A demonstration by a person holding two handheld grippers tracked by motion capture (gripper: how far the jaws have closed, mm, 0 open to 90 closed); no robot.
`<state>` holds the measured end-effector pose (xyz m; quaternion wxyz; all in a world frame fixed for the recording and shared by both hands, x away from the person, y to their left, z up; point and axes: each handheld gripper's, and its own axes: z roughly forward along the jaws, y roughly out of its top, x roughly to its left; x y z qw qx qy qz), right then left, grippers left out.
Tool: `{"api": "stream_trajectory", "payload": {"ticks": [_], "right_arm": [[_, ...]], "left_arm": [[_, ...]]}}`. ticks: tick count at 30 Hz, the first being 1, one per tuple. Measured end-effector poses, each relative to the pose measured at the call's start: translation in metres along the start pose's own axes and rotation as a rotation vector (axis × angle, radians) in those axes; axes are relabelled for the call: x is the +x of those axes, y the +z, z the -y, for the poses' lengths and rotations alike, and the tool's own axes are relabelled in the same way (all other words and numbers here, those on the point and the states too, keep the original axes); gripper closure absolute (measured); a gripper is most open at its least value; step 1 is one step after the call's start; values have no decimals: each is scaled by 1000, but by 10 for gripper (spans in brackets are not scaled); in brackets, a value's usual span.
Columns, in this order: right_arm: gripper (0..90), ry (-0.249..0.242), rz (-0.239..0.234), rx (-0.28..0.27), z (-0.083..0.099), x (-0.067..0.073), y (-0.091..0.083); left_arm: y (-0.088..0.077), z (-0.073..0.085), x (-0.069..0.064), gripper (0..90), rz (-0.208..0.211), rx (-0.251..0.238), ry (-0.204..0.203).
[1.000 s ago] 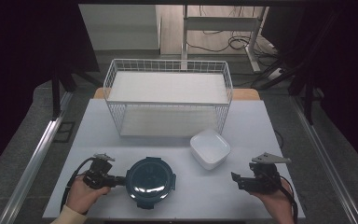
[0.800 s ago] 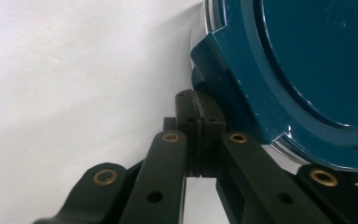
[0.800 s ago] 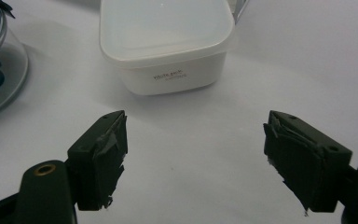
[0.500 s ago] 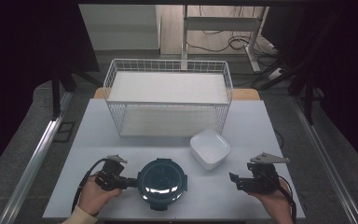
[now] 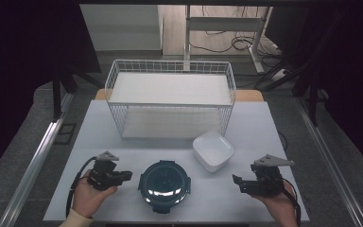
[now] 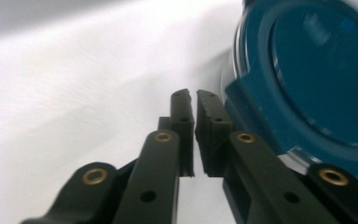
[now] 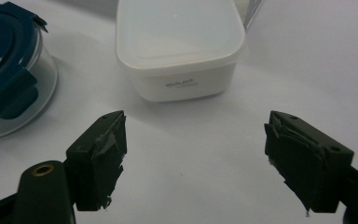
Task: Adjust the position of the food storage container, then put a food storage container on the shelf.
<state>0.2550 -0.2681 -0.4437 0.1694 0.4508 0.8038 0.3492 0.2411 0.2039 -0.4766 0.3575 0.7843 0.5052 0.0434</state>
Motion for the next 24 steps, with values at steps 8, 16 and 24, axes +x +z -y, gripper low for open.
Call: {"api": "stream_trajectory", "payload": {"ticks": [8, 16, 24], "right_arm": [[192, -9, -48, -37, -3, 7, -3], [184, -6, -83, -42, -2, 11, 0], [169, -44, -133, -67, -1, 20, 2]], "left_arm": [[-20, 0, 1, 313, -11, -71, -35], [-18, 3, 1, 209, -26, -97, -9], [-25, 5, 0, 180, -24, -207, -23]]}}
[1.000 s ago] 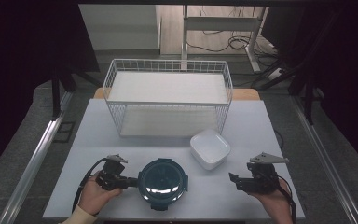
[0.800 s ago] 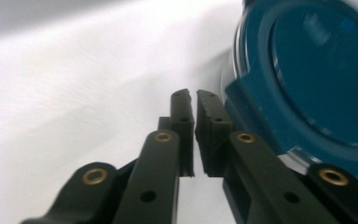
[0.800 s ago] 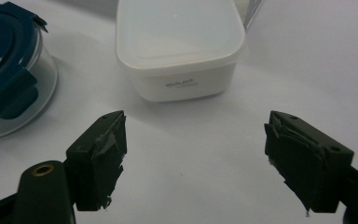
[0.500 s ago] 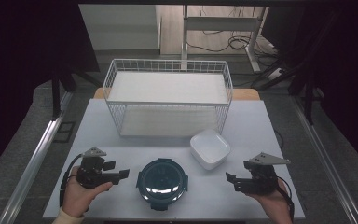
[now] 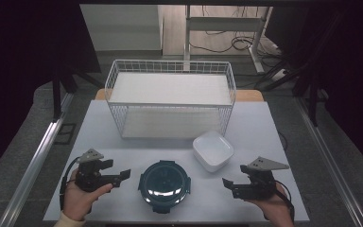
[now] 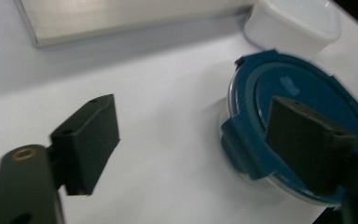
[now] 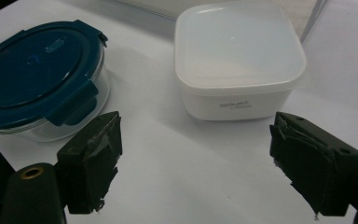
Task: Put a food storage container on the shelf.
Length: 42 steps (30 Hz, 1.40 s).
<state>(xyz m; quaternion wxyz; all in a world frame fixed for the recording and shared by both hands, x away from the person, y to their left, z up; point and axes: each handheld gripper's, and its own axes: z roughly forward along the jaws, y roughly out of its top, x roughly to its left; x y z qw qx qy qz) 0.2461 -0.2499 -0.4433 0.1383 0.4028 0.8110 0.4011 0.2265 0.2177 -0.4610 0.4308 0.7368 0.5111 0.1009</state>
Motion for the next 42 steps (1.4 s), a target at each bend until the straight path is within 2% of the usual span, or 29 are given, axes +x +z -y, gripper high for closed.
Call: {"api": "stream_trajectory", "payload": {"ticks": [2, 4, 6, 9, 10, 14, 17, 21, 23, 25, 29, 33, 35, 37, 39, 41, 42], "right_arm": [[169, 11, -2, -1, 0, 1, 1], [169, 21, -7, -1, 0, 1, 1], [169, 62, -49, -3, -1, 2, 2], [168, 71, -56, 1, -2, 5, 4], [165, 76, -62, 11, -3, 7, 6], [159, 87, -66, 26, -4, 12, 9], [156, 96, -109, 25, -3, 21, 15], [149, 106, -136, 30, -4, 28, 20], [144, 115, -168, 40, -4, 35, 25], [144, 113, -178, 39, -4, 37, 27], [136, 128, -236, 56, -3, 49, 38], [124, 126, -243, 78, -6, 54, 42], [124, 143, -244, 71, -11, 57, 43], [124, 148, -247, 70, -12, 59, 45], [124, 160, -258, 86, -14, 63, 51], [120, 162, -264, 100, -16, 68, 58], [114, 178, -287, 104, -19, 73, 64]], "left_arm": [[1, 0, 0, 202, -11, -5, 12], [1, 0, -1, 208, -8, -3, 7], [5, 1, 0, 218, 5, 27, 1], [7, 2, 0, 217, 14, 43, -8], [8, 3, 0, 213, 8, 67, -14], [9, 3, 1, 208, -13, 96, -32], [10, 3, 2, 201, -12, 116, -57], [12, 4, 2, 186, 4, 125, -67], [15, 5, 2, 185, 29, 125, -75], [16, 6, 2, 187, 37, 122, -77], [21, 6, -1, 195, 62, 125, -73], [22, 4, -3, 193, 83, 127, -79], [27, 1, -6, 178, 105, 158, -70], [29, 0, -7, 170, 113, 165, -70], [33, -3, -9, 164, 122, 175, -60], [36, -7, -10, 162, 135, 174, -72], [37, -8, -10, 151, 142, 176, -77]]}}
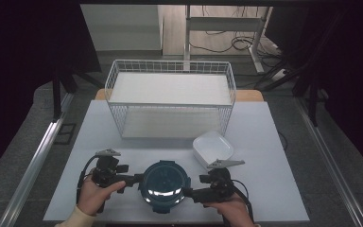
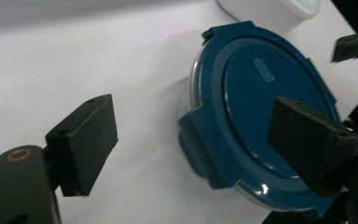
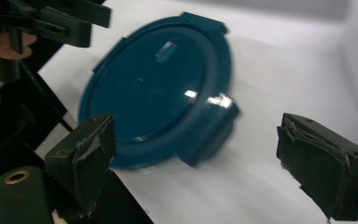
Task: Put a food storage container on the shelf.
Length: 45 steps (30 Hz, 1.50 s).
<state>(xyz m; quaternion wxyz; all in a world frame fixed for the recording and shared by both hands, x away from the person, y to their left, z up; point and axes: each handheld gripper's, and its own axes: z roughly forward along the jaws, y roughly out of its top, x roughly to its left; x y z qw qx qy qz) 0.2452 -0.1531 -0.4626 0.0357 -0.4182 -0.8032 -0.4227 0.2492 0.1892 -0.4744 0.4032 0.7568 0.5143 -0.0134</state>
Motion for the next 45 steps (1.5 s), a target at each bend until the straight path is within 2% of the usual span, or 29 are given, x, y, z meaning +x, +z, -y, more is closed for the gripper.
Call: {"api": "stream_trajectory", "payload": {"ticks": [4, 7, 8, 11, 16, 20, 22, 33, 34, 35, 36, 37, 39, 41, 44, 45], "right_arm": [[102, 32, -12, 10, -5, 3, 12], [99, 45, -13, 14, -6, 3, 16], [98, 66, -18, 16, -5, 2, 20], [96, 85, -24, 10, -2, 1, 23], [89, 131, -34, 23, 4, -4, 30], [79, 145, -28, 28, 6, -5, 36], [78, 169, -35, 24, 7, -7, 39], [74, 201, -66, 46, 13, -6, 54], [74, 221, -81, 47, 14, -7, 56], [74, 221, -81, 47, 14, -7, 56], [78, 242, -93, 44, 15, -8, 57], [78, 257, -96, 42, 16, -9, 58], [98, 273, -106, 41, 17, -11, 58], [103, 280, -112, 42, 17, -11, 59], [107, 291, -109, 44, 18, -10, 59], [139, 311, -109, 51, 17, -11, 57]], "left_arm": [[5, -2, 0, 129, 52, 14, -36], [8, 0, 0, 107, 59, 24, -39], [9, 1, 0, 102, 62, 27, -47], [10, 4, 2, 95, 72, 29, -64], [14, 10, 2, 90, 85, 35, -67], [21, 13, 5, 92, 109, 39, -96], [27, 14, 4, 94, 146, 50, -111], [39, 18, -1, 122, 199, 78, -123], [41, 19, -1, 131, 197, 83, -123], [41, 19, -1, 138, 197, 83, -123], [42, 20, -1, 144, 218, 93, -127], [42, 20, -1, 155, 218, 93, -127], [44, 21, 1, 177, 249, 93, -144], [44, 21, 1, 180, 255, 90, -152], [44, 22, 5, 212, 273, 74, -198], [44, 23, 6, 235, 275, 68, -224]]}}
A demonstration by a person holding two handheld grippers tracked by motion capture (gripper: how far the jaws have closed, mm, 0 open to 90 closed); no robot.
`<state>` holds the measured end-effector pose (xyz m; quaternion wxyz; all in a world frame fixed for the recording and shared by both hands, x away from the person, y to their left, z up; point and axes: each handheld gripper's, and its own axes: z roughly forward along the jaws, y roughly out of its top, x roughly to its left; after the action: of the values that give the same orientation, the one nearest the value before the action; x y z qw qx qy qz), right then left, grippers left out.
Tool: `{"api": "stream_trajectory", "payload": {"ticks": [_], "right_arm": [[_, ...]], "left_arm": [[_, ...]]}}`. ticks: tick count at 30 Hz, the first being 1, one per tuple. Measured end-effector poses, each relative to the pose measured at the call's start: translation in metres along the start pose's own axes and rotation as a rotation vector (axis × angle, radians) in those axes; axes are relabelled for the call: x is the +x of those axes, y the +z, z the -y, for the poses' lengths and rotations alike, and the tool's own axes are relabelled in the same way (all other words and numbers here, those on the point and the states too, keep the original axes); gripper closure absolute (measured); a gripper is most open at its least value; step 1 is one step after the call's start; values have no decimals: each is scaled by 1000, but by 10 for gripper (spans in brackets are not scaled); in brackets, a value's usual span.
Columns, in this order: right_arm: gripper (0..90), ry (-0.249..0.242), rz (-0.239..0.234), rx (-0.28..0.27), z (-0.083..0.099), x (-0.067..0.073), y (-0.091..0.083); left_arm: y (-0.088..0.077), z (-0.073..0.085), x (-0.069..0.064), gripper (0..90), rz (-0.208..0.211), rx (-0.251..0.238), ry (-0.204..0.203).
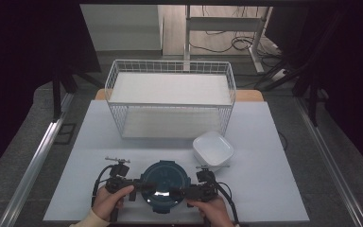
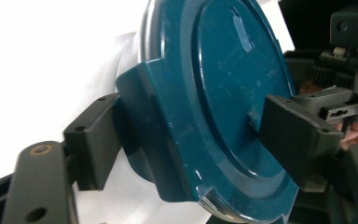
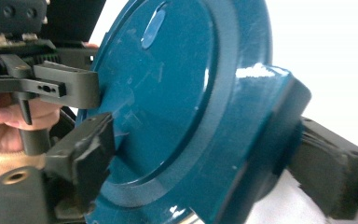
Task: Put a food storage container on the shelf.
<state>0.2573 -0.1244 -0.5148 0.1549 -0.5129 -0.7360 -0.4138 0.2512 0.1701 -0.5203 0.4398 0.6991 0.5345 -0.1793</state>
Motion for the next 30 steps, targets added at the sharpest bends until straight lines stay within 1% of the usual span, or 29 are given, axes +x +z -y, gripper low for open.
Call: {"api": "stream_trajectory", "payload": {"ticks": [1, 2, 3, 4, 5, 6, 8, 9, 10, 11, 13, 15, 17, 20, 23, 30], "right_arm": [[155, 11, -1, -2, -1, -1, -1], [155, 11, -1, -2, -1, -1, -1], [170, 28, -4, -6, 0, -1, -3], [170, 28, -4, -6, 0, -1, -3], [179, 31, -3, -10, 0, -1, -3], [220, 28, 2, -19, -1, -1, -5], [230, 25, 6, -25, -1, 0, -7], [238, 32, 0, -28, -1, -2, -8], [238, 32, 0, -28, -1, -2, -8], [257, 44, -8, -34, -1, -3, -9], [264, 46, -10, -35, -1, -3, -10], [291, 57, -15, -43, 0, -4, -12], [304, 60, -16, -50, 1, -4, -14], [318, 62, -17, -55, 1, -3, -15], [344, 65, -25, -64, 2, -3, -18], [364, 56, -25, -91, 4, 0, -20]], "left_arm": [[0, 0, 0, 244, 0, 0, 0], [0, 0, 0, 244, 2, -2, -5], [0, 0, 1, 255, 3, -2, -13], [0, 0, 0, 255, 3, -7, -28], [-1, 0, 1, 259, 4, -7, -30], [-1, 0, 1, 266, 5, -7, -33], [-1, 1, 1, 270, 6, -13, -41], [-2, 1, 0, 282, 4, -20, -45], [-2, 1, -1, 282, 1, -21, -43], [-3, 1, -2, 288, -4, -25, -35], [-3, 1, -4, 293, -7, -28, -33], [-5, 2, -6, 305, -12, -32, -28], [-6, 2, -7, 309, -17, -30, -17], [-7, 3, -9, 313, -20, -34, -11], [-10, 4, -13, 332, -29, -52, -5], [-14, 5, -17, 350, -44, -73, 1]]}}
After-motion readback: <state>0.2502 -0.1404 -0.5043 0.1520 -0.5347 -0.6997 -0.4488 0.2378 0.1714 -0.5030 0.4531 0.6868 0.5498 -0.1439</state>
